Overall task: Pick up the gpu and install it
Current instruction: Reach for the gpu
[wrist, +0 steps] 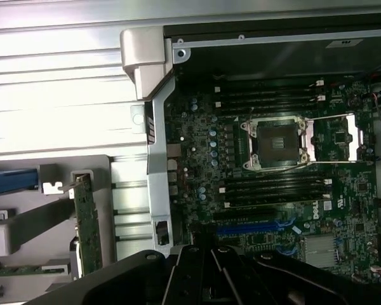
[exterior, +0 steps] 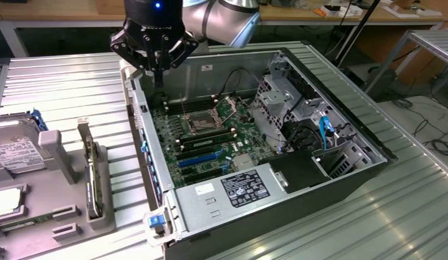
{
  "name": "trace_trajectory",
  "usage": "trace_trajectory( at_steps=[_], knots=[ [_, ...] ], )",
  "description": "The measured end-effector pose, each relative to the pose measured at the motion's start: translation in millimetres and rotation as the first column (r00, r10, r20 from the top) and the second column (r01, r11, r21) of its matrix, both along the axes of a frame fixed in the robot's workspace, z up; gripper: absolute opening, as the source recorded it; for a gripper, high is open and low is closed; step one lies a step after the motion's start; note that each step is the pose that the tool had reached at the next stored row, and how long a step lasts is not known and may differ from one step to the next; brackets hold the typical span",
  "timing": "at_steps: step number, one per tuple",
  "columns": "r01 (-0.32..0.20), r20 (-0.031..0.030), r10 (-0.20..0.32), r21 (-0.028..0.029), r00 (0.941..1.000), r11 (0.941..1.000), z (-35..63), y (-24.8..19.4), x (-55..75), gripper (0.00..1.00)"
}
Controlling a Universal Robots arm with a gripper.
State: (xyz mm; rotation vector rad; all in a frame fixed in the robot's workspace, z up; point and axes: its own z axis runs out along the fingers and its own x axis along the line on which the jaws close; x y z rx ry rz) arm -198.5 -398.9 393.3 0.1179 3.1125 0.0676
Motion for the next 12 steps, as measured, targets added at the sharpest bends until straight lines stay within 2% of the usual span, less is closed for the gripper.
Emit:
trace_trajectory(
  at_steps=[12],
  knots=[
    [0.000, 0.0000, 0.000, 0.0000, 1.0000, 1.0000, 0.0, 0.0, -22.5, 0.11]
  ],
)
